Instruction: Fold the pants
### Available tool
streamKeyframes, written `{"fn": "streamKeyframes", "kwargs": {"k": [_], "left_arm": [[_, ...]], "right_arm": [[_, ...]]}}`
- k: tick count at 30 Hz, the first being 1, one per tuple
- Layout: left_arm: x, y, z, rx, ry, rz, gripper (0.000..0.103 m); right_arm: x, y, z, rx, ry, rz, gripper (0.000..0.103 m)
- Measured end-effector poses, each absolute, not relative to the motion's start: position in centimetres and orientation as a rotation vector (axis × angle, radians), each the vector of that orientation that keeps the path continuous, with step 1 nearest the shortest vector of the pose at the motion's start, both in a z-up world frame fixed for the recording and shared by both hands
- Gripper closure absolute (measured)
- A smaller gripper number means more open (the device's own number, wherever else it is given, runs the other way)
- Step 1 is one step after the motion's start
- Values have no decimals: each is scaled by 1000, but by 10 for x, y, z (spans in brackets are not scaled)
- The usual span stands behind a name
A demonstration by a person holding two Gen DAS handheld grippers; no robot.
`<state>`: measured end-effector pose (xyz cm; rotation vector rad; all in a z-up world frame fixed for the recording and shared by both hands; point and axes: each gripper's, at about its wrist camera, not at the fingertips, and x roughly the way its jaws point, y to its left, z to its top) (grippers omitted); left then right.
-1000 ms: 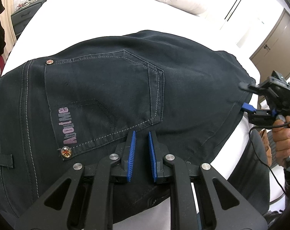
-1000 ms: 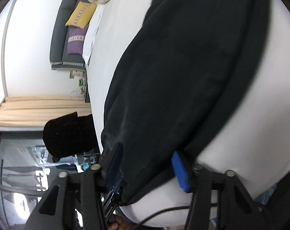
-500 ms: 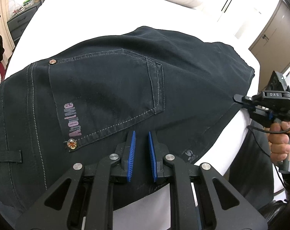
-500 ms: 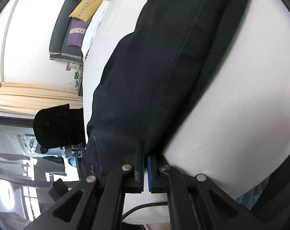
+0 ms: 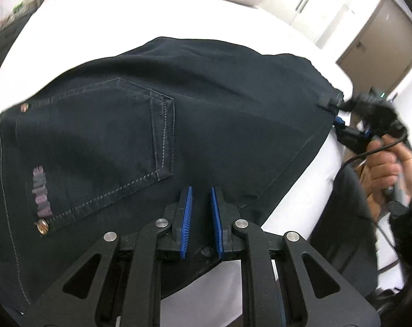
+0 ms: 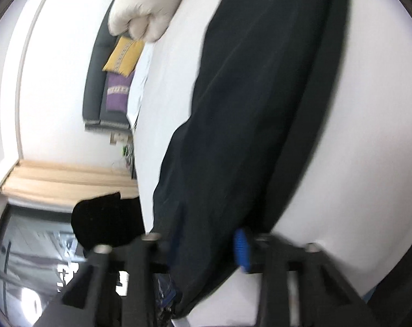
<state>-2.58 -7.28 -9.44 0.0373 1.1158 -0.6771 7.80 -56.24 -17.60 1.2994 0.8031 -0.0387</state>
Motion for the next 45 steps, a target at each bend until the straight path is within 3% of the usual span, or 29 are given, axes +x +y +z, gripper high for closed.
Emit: {"fn": "streamKeyframes", "kwargs": {"k": [9,13,15,18,20,26,29,31,33,35,36,37,41,44,45], "left_arm": [[-23,-73,-95,52,1120,-668,89],[-24,-71,-96,40,1122,-669,89],[-24,-71,-96,42,1121,-669,89],[-24,-70,-96,42,1121,-669,89],[-24,-71,-96,41,1122,-669,89],[-23,-69,-96,44,1121,-667,89],[-24,-70,-97,41,1122,-669,89],[-24,-71,-96,42,1122,-668,89],[-24,-71,-96,44,1121,-666,89],[-24,-72,-96,45,1122,-666,89],[-24,-73,-96,44,1122,-666,89],[-24,-73,-96,44,1122,-666,89],[-24,-73,-96,42,1121,-667,89],[-24,-72,-96,35,1119,-667,89],[-24,-72,-96,34,1117,-668,89]], "right_arm": [[65,-568,-176,1268,784,-40,100],[63,-596,-175,1346,676,-81,80],[60,-612,-177,1380,626,-115,79],[50,-639,-184,1463,537,-165,82],[41,-652,-186,1457,533,-235,102],[34,-657,-184,1422,534,-252,102],[41,-667,-181,1438,509,-245,91],[36,-681,-179,1472,434,-281,75],[32,-701,-179,1482,374,-325,70],[33,-716,-182,1490,374,-348,79],[32,-725,-186,1490,393,-379,97],[31,-731,-190,1494,402,-403,101],[31,-748,-204,1548,379,-350,102],[24,-742,-192,1486,380,-381,90],[19,-740,-187,1471,359,-414,80]]}}
